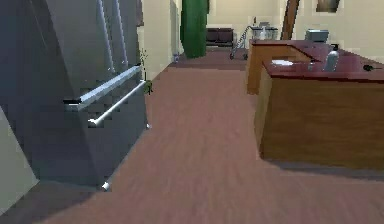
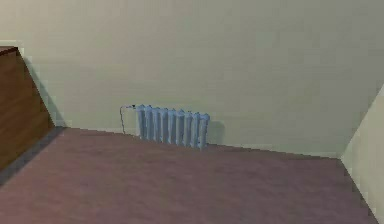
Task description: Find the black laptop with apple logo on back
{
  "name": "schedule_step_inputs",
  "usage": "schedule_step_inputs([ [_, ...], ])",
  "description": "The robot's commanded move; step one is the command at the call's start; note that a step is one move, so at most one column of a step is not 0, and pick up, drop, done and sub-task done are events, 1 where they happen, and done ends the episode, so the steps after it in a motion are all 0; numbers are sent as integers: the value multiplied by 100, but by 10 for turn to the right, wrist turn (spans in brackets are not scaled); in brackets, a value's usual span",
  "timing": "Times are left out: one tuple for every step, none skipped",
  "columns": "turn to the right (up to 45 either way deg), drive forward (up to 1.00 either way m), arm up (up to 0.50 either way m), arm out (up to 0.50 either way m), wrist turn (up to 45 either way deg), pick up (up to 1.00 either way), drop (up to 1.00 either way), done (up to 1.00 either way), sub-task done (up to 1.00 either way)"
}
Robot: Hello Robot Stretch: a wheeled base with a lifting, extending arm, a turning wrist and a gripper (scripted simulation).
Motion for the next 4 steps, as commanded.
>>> schedule_step_inputs([
  [0,100,0,0,0,0,0,0,0],
  [-30,0,0,0,0,0,0,0,0],
  [0,50,0,0,0,0,0,0,0],
  [120,0,0,0,0,0,0,0,0],
])
